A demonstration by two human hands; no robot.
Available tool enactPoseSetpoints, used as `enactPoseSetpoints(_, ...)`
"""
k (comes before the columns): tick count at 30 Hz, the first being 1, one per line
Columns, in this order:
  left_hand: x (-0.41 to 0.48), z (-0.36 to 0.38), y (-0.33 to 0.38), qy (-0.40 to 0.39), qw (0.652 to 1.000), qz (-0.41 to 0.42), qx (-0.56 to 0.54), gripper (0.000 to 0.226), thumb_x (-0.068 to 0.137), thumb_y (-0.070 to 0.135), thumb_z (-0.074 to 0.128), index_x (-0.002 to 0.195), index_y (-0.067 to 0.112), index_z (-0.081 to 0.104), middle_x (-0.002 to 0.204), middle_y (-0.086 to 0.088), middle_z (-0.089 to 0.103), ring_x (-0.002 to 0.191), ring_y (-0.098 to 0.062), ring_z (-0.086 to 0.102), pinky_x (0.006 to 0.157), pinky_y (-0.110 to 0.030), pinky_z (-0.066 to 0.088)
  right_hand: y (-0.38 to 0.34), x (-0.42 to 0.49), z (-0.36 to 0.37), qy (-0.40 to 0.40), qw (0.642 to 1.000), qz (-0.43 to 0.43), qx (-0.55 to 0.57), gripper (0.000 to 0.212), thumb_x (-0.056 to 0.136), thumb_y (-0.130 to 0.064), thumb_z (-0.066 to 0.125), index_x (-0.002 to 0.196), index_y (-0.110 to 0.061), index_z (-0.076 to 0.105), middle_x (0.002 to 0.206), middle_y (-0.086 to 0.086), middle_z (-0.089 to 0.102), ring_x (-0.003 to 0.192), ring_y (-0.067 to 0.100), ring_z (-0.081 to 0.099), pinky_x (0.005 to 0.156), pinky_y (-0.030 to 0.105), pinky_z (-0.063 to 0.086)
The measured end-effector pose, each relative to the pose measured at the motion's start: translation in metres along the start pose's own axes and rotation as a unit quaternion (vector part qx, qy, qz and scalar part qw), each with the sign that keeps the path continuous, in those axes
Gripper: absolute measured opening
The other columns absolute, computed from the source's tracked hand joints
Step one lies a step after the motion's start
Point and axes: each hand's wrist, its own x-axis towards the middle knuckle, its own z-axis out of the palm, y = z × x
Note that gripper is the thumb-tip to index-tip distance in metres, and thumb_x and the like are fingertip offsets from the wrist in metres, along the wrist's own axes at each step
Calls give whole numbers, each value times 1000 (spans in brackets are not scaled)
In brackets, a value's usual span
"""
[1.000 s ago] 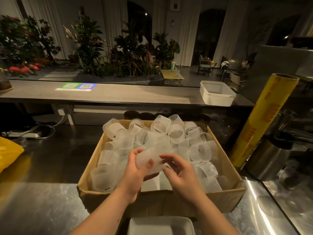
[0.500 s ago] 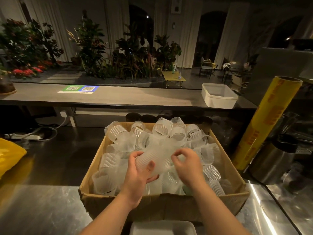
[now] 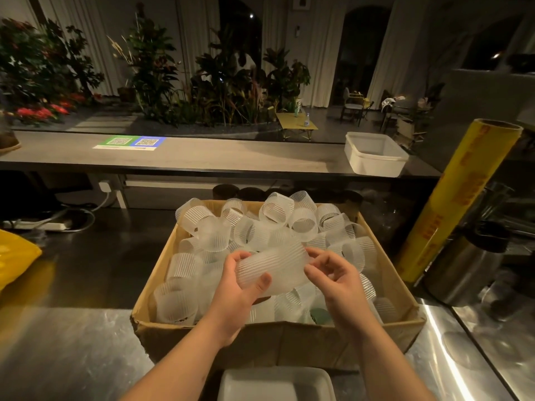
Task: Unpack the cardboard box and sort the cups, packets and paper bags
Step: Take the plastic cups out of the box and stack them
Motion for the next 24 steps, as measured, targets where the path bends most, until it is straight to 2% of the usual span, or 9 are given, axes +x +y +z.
enactPoseSetpoints(5,0,2,1,-2,1000,-6,2,56,81,37,75,128,32,44,131,-5,52,112,-26,64,79,-30,61,14,1,6,-67,992,8,-108,7,89,-28,76,87,-22,73,137,-19,60,132,1,53,113,41,46)
enactPoseSetpoints(8,1,2,0,1,1000,-3,1,58,79,38,75,128,32,44,132,-5,52,114,-26,63,81,-32,61,20,-3,12,-120,978,-2,-170,31,87,-57,63,113,-40,67,143,-26,52,138,-4,44,115,33,40)
enactPoseSetpoints(11,0,3,1,-3,1000,-9,-10,55,79,37,73,127,32,45,131,-4,51,115,-27,62,82,-34,62,17,4,1,58,974,-23,-218,14,96,-39,64,110,-38,61,124,-16,60,115,2,58,100,36,54)
enactPoseSetpoints(13,0,2,2,-5,1000,-15,-17,55,79,37,73,127,31,45,132,-4,51,115,-28,62,82,-36,62,18,14,-14,189,929,4,-319,15,96,-29,67,110,-32,62,124,-8,59,112,9,58,96,38,56)
enactPoseSetpoints(15,-1,2,3,-5,1000,-18,-19,56,79,36,72,127,30,45,131,-4,51,115,-28,62,82,-36,62,22,24,-30,188,871,83,-446,24,97,-33,66,120,-31,65,137,-6,54,130,20,45,108,43,43)
enactPoseSetpoints(17,-1,2,4,-5,1000,-17,-10,56,79,37,72,128,31,44,131,-3,50,114,-28,62,81,-35,62,27,30,-38,137,847,161,-488,30,98,-37,63,128,-36,65,145,-6,51,139,25,35,116,49,28)
enactPoseSetpoints(19,-1,2,4,-4,1000,-16,-8,56,79,38,72,128,33,44,131,-3,50,114,-28,62,81,-34,62,31,29,-40,153,858,146,-469,26,99,-30,64,124,-36,68,136,-4,60,137,24,41,117,51,24)
enactPoseSetpoints(22,-1,2,4,-5,1000,-19,-15,56,80,37,73,128,33,44,132,-3,51,114,-27,63,81,-34,62,22,16,-35,198,904,11,-378,19,97,-14,68,107,-30,72,109,-10,68,117,19,60,104,39,44)
enactPoseSetpoints(24,0,2,4,-5,1000,-17,-13,55,81,37,73,128,33,44,132,-4,52,114,-27,63,82,-34,62,8,6,-22,196,945,-31,-259,28,94,-7,69,110,-30,67,103,-15,68,103,8,66,96,33,54)
